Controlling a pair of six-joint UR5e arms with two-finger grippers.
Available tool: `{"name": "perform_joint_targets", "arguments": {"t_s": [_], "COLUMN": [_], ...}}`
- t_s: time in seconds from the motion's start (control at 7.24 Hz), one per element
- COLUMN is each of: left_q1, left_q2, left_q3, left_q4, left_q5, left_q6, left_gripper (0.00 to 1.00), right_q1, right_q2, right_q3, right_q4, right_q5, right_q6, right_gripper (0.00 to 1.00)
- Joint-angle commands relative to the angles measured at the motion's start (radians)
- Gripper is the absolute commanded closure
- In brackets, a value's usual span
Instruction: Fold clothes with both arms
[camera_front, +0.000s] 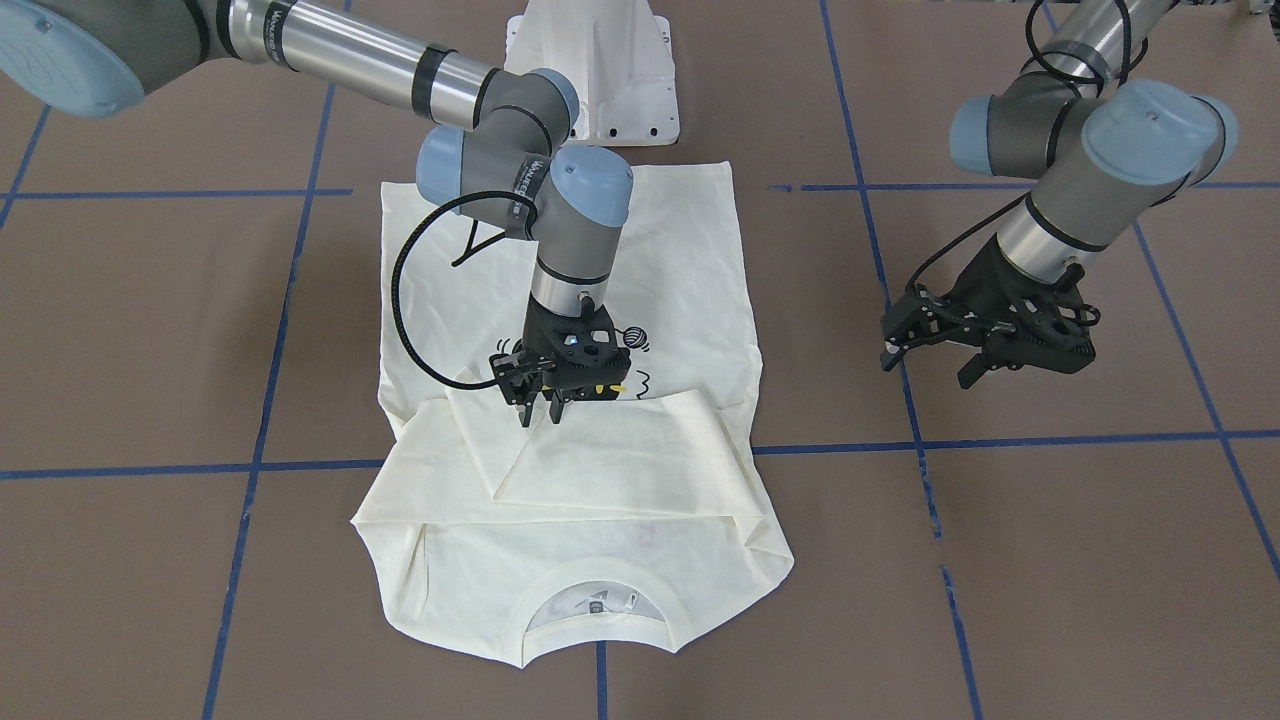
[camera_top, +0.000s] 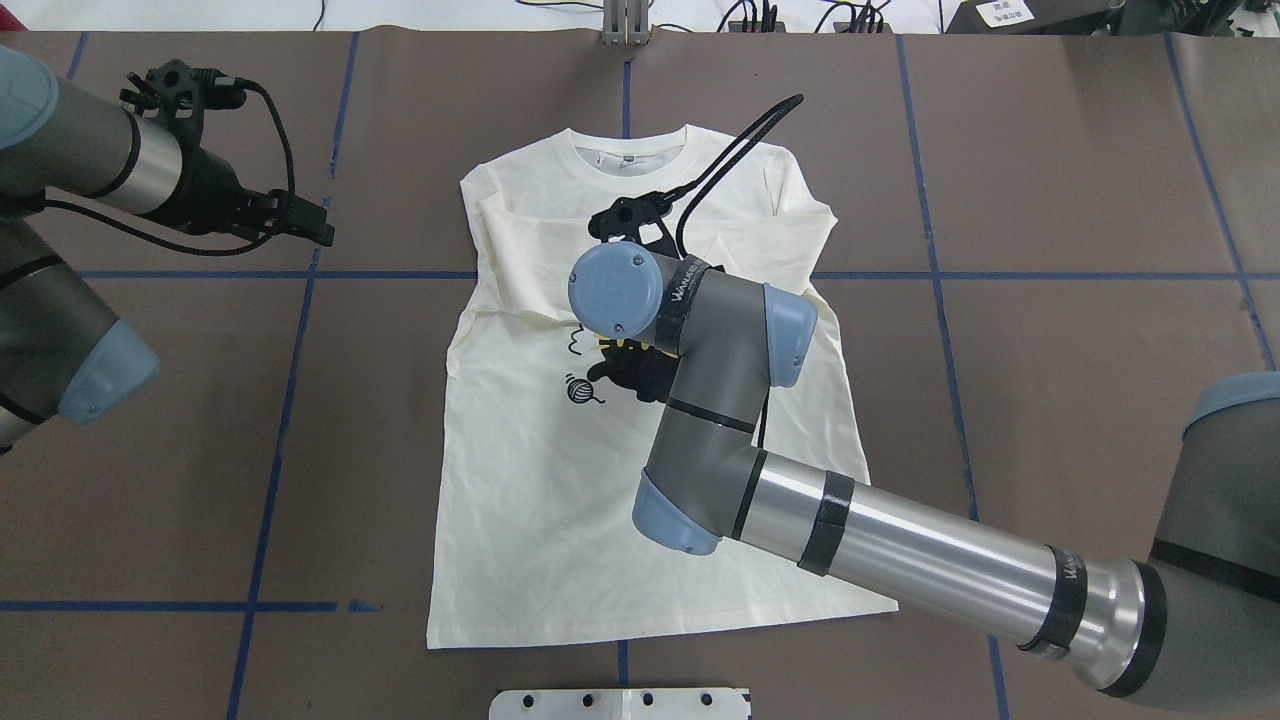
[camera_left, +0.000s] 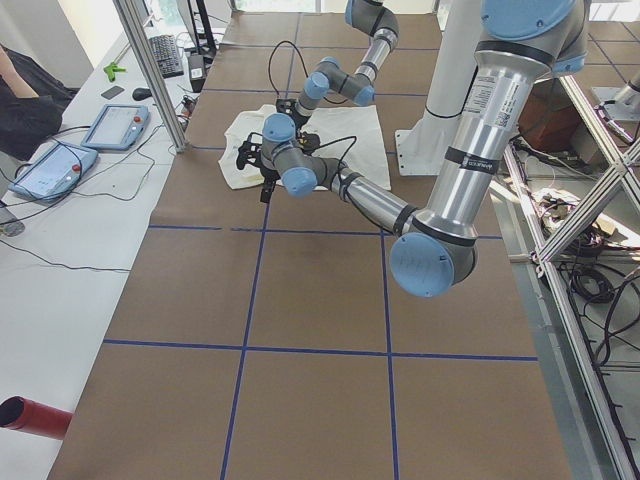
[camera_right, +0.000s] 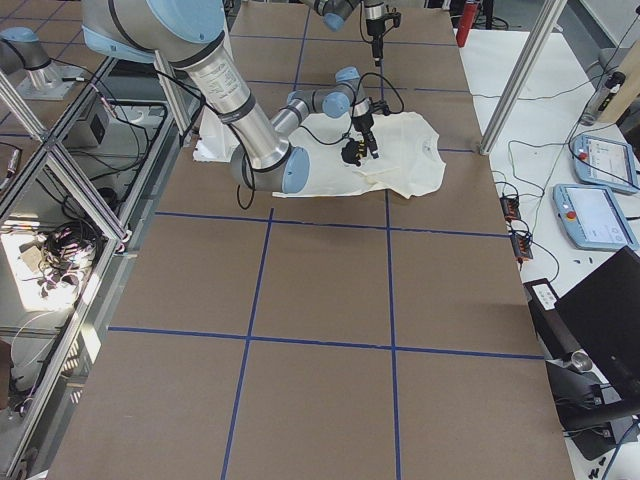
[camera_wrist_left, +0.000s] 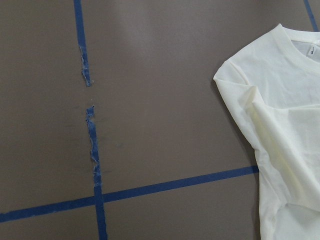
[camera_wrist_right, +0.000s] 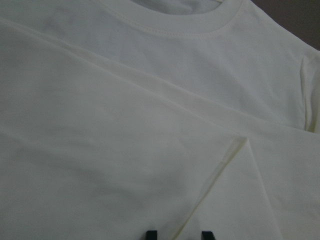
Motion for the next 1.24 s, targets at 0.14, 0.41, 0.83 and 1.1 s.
{"name": "perform_joint_targets", "arguments": {"t_s": [0.14,0.41,0.83,1.1], "left_q1": [0.000,0.000,0.002,0.002], "left_q2": [-0.001,-0.003,-0.006,-0.009], "left_q3": [0.000,0.000,0.000,0.000], "left_q4": [0.000,0.000,0.000,0.000], "left_q5": [0.000,0.000,0.000,0.003], "left_q6": [0.000,0.000,0.000,0.000], "left_gripper": [0.00,0.00,0.00,0.00], "right_q1": [0.000,0.018,0.104,0.153], "right_q2": [0.001,-0.001,-0.031,-0.125], "right_q3": [-0.001,0.007,0.021,0.082], "right_q4": [-0.015,-0.015,-0.015,-0.003], "right_q5": [0.003,0.006,0.049,0.066], "right_q6": [-0.011,-0.018,-0.130,-0.230], "right_gripper": [1.00,1.00,1.00,1.00]}}
